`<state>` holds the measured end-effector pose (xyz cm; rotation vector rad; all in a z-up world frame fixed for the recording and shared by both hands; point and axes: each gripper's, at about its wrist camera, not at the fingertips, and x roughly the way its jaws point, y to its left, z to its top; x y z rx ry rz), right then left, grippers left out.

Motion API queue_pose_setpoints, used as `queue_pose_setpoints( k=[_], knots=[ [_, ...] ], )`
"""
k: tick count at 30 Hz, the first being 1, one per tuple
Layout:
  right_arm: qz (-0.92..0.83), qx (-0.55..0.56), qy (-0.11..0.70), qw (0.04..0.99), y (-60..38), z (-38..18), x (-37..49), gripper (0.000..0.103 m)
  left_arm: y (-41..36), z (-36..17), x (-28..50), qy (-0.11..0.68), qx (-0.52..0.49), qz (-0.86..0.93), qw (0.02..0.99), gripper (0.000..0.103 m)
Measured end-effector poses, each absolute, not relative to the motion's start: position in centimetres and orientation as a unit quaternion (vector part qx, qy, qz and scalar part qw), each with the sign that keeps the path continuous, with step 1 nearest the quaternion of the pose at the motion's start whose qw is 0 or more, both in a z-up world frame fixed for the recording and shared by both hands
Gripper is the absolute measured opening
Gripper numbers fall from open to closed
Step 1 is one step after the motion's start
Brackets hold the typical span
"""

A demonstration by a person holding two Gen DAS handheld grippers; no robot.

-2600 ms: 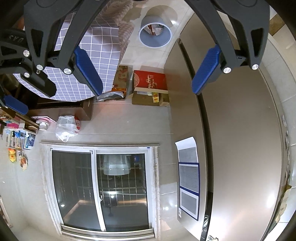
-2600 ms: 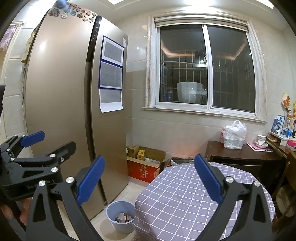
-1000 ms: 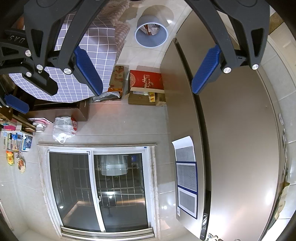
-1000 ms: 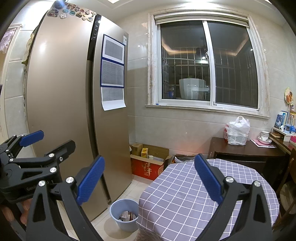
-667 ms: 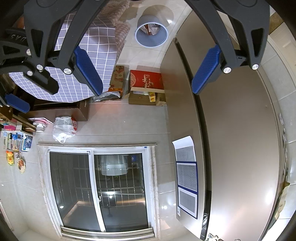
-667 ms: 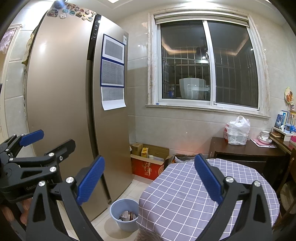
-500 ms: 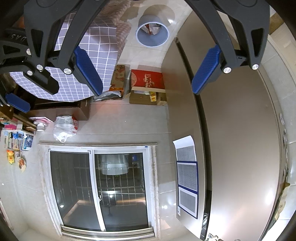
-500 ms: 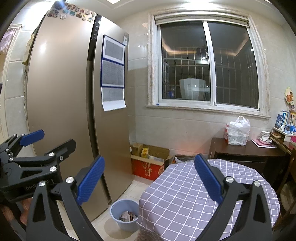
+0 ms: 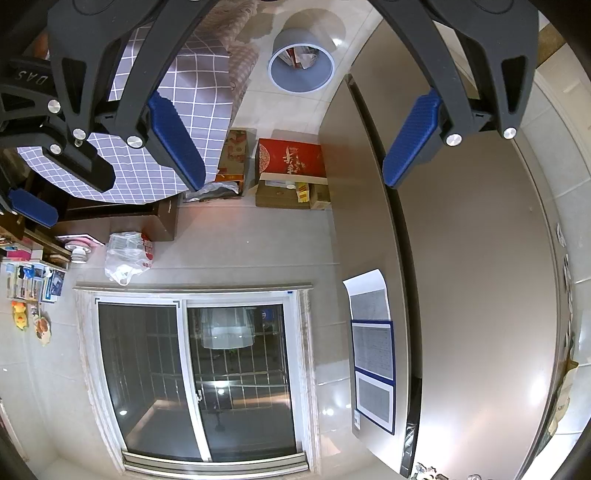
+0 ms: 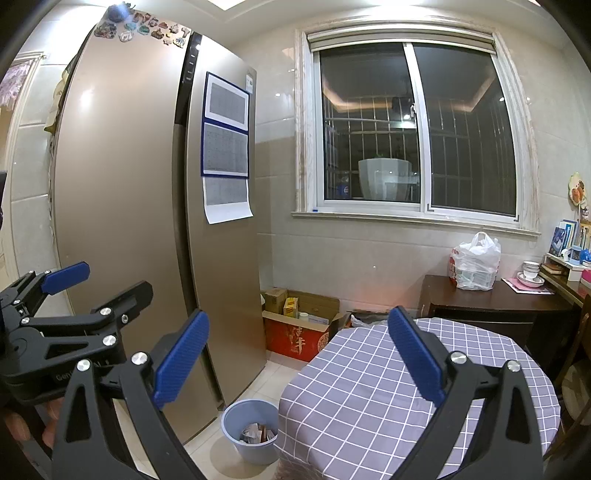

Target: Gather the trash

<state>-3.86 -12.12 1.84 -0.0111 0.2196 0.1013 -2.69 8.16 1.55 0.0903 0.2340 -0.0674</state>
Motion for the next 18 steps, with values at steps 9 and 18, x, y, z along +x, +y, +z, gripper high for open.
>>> queue_pose_setpoints(
  k=[9,18],
  knots=[
    [0.052,-0.003,0.113,0.992,-12.46,1.59,-3.89,0.096,8.20,1.58,-2.65,0.117,0.045,-0.034,0.992,0.095],
    [0.054,-0.001,0.116,0.992,-12.58,1.45,-3.67,0.096,8.25,1.63,-2.58,0.117,0.045,-0.035,0.991,0.095]
  ],
)
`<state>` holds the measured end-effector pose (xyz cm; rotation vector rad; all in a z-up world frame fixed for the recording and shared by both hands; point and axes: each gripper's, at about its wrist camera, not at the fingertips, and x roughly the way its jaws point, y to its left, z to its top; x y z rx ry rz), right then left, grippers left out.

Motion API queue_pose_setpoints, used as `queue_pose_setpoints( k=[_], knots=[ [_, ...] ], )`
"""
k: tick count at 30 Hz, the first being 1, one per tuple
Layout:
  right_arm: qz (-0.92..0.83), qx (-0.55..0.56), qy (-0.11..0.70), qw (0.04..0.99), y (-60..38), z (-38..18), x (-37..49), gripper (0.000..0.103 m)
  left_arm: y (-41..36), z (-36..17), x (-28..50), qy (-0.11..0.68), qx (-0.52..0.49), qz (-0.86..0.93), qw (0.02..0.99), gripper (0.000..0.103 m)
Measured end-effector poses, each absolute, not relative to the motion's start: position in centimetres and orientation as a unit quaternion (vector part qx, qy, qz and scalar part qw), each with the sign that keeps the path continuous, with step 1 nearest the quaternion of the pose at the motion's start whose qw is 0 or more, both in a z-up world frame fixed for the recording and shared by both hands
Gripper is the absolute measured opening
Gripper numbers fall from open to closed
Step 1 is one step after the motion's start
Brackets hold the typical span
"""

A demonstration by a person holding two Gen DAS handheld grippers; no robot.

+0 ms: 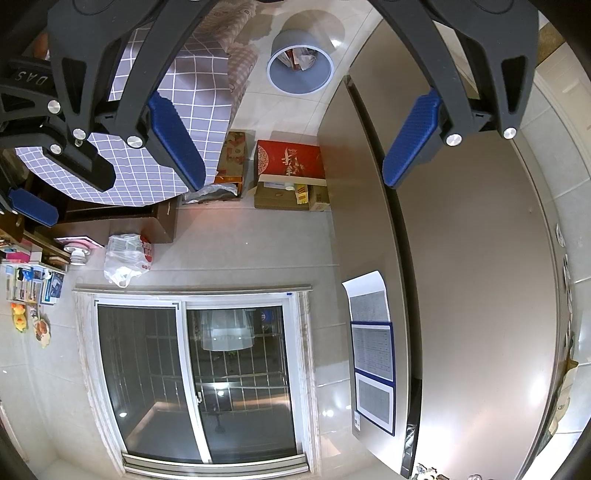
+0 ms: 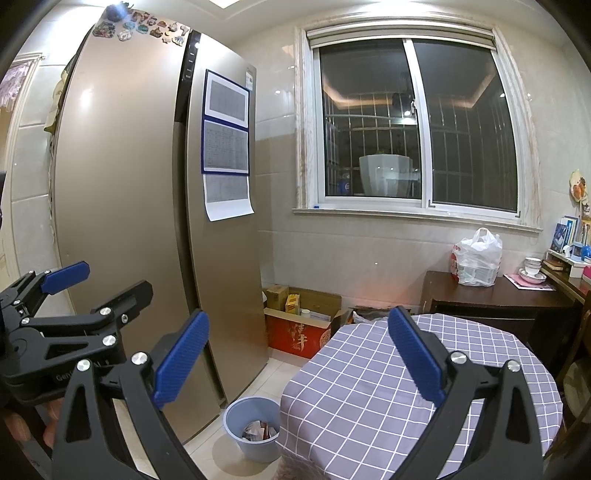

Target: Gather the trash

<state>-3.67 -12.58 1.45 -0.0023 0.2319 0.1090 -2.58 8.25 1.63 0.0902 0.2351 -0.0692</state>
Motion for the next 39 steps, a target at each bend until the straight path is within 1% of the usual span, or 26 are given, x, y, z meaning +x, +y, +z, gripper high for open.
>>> queue_pose_setpoints(
  k=[39],
  knots=[
    [0.063,0.009,0.125,0.990,-12.00,1.01,-3.14,0.096,8.89,1.12,-2.22,0.120,0.050,-0.035,0.991,0.095]
  ],
)
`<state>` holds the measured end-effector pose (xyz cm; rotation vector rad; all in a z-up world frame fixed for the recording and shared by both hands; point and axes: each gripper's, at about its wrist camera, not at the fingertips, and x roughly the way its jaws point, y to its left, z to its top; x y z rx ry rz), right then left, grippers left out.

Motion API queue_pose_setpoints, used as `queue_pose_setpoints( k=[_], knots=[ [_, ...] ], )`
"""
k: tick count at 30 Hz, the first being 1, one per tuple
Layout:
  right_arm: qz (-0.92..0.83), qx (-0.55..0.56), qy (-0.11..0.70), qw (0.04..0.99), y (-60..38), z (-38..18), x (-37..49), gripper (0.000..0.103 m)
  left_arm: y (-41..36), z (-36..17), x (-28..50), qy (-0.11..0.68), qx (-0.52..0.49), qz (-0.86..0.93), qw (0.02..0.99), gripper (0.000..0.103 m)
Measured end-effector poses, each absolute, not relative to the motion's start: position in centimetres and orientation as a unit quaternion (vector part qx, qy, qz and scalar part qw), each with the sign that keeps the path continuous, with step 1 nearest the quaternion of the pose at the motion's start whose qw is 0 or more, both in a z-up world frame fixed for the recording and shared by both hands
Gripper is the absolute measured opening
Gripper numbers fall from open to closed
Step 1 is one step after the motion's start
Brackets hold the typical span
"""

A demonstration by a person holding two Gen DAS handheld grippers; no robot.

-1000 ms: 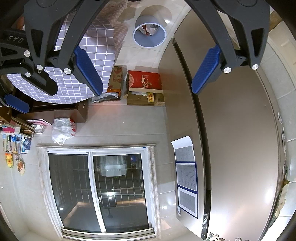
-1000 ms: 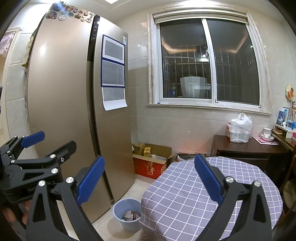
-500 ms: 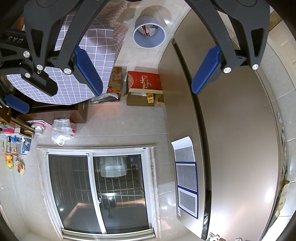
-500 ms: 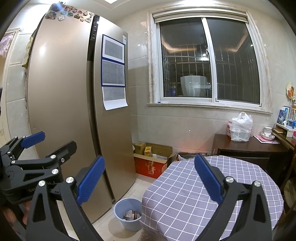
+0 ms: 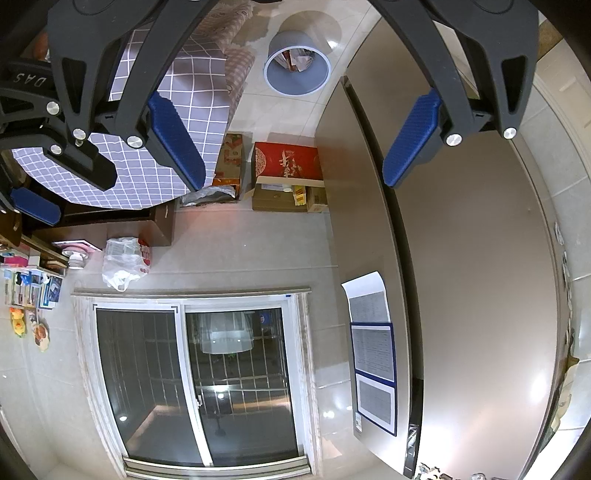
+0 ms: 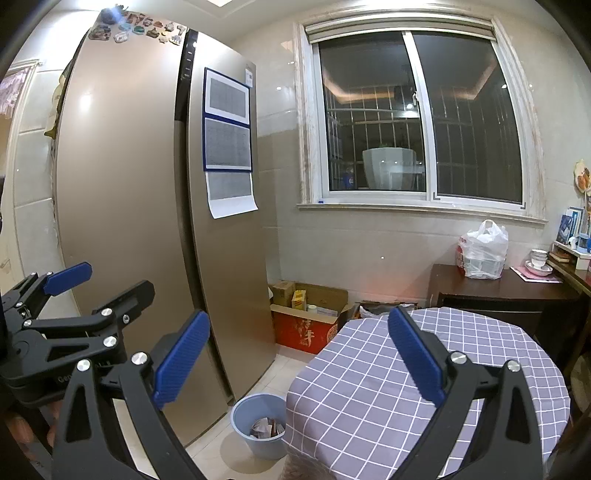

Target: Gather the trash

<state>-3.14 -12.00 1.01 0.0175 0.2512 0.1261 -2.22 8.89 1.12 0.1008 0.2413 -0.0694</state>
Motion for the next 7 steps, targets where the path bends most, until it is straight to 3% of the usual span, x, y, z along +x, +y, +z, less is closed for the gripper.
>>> queue_pose_setpoints(
  k=[7],
  knots=[
    [0.060,0.014,0.135,0.989,-12.5,0.4,-2.5,0.096,9.2,-0.3,-1.2,0.143,0.053,-0.040,0.988,0.095]
  ],
)
